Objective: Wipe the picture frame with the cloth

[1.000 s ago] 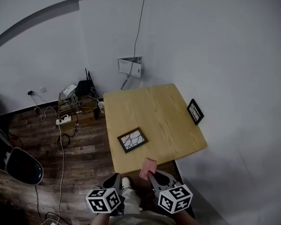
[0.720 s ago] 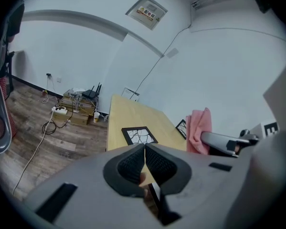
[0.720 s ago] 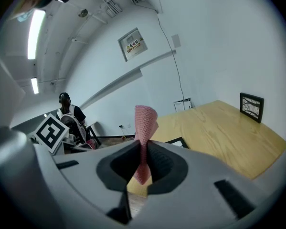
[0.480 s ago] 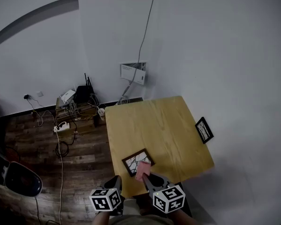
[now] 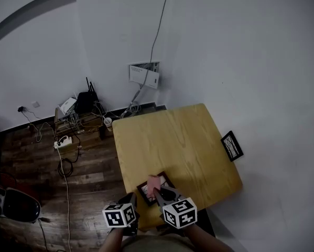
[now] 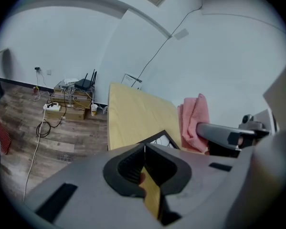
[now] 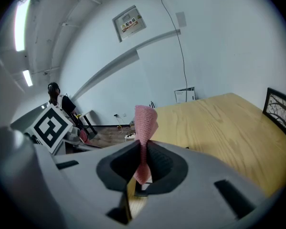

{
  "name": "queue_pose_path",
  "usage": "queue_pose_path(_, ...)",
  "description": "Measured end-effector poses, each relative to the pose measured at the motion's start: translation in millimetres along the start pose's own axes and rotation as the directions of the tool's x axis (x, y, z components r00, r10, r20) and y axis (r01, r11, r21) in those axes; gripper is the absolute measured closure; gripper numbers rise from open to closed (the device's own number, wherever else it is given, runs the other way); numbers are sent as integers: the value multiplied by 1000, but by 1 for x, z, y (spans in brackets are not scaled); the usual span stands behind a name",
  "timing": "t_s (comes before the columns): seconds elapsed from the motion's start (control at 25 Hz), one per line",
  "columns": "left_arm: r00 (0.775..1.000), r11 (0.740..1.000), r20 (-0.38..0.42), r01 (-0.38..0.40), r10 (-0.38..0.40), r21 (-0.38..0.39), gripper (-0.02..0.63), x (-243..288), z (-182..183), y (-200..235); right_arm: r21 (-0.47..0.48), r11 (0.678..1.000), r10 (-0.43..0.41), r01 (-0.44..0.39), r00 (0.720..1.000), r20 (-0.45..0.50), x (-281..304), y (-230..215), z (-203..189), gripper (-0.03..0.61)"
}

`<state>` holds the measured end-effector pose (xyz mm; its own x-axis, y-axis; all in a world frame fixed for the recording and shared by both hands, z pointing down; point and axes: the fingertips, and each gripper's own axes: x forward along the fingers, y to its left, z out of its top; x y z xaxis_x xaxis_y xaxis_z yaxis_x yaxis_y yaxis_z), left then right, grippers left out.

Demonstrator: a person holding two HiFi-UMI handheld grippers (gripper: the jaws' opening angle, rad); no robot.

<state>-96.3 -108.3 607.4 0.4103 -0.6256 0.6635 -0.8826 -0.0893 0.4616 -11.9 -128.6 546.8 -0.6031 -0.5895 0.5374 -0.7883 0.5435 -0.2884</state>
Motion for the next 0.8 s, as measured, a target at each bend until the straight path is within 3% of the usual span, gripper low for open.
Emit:
queue_pose_path(0.44, 993, 997, -102, 51, -57, -54, 610, 44, -6, 15, -31, 999, 7, -13, 986, -168, 54, -12, -37, 560)
queue_pose_path(0.8, 988, 996, -131, 79, -84, -43, 610, 57, -11, 7, -95, 995, 7, -36, 959, -284, 74, -15, -64, 560)
